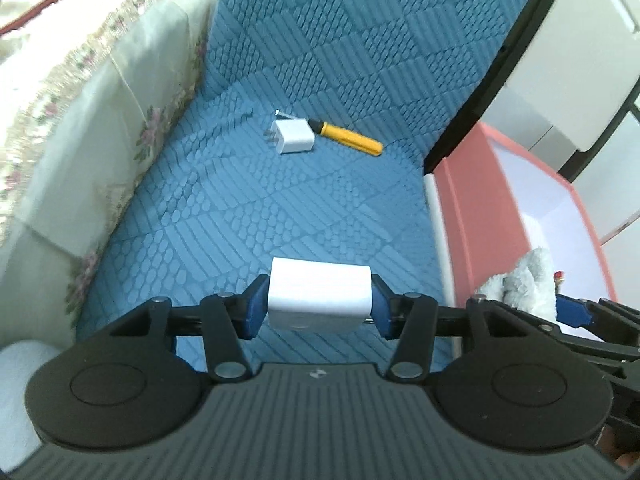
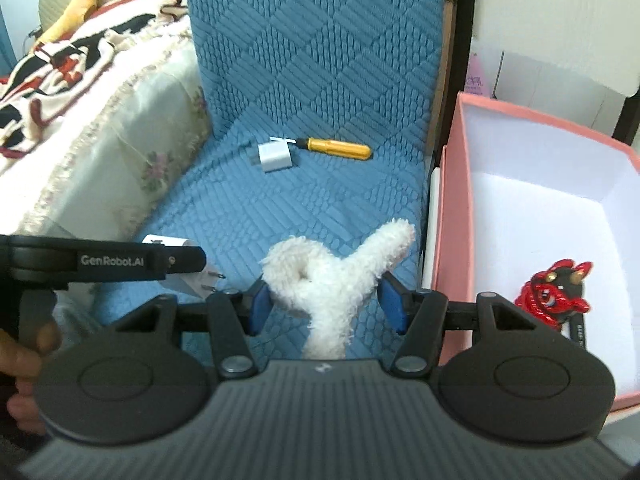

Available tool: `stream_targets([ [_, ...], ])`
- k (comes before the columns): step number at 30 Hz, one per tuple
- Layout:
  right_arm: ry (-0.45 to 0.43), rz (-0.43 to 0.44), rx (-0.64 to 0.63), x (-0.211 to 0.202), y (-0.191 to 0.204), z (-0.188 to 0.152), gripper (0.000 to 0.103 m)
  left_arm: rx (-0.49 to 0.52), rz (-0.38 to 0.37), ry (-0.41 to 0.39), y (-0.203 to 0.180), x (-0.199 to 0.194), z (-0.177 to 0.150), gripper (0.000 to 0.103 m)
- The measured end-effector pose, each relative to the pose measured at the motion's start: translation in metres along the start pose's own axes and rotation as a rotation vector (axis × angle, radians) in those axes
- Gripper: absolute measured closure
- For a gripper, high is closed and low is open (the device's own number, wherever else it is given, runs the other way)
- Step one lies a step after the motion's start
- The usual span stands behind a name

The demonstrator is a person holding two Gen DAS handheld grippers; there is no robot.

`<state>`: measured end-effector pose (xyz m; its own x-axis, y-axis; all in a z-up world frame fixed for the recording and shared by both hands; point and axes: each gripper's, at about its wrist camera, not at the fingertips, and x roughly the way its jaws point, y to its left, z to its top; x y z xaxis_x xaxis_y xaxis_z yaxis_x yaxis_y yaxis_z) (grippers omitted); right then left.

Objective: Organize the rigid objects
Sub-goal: 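Carry the charger in the left tool while the right tool carries the toy over the pink box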

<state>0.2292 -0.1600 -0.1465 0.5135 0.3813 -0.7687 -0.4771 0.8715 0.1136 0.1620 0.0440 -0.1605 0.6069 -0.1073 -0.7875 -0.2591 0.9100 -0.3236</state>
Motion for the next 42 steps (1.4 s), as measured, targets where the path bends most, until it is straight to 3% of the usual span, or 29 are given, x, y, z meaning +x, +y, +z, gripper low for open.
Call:
stream_targets([
  [7,-0.023,0.013,-0.007,-0.041,-0.006,0.008,0.044,-0.022,-0.024,-0.027,-0.025,-0.042,-0.002,0.045],
  [17,-0.081,0.008,-0.005,-0.08,-0.028,0.019,0.044,-0.04,-0.058,-0.071,-0.062,-0.073,0.013,0.045],
  [35,-0.185,-0.134,0.093,-0.142,-0.117,0.021,0.044,0.095,-0.223,-0.09,-0.201,-0.068,0.02,0.045],
  [42,-0.183,-0.186,0.155,-0.145,-0.163,0.009,0.044,0.132,-0.229,-0.061,-0.23,-0.046,0.019,0.045],
])
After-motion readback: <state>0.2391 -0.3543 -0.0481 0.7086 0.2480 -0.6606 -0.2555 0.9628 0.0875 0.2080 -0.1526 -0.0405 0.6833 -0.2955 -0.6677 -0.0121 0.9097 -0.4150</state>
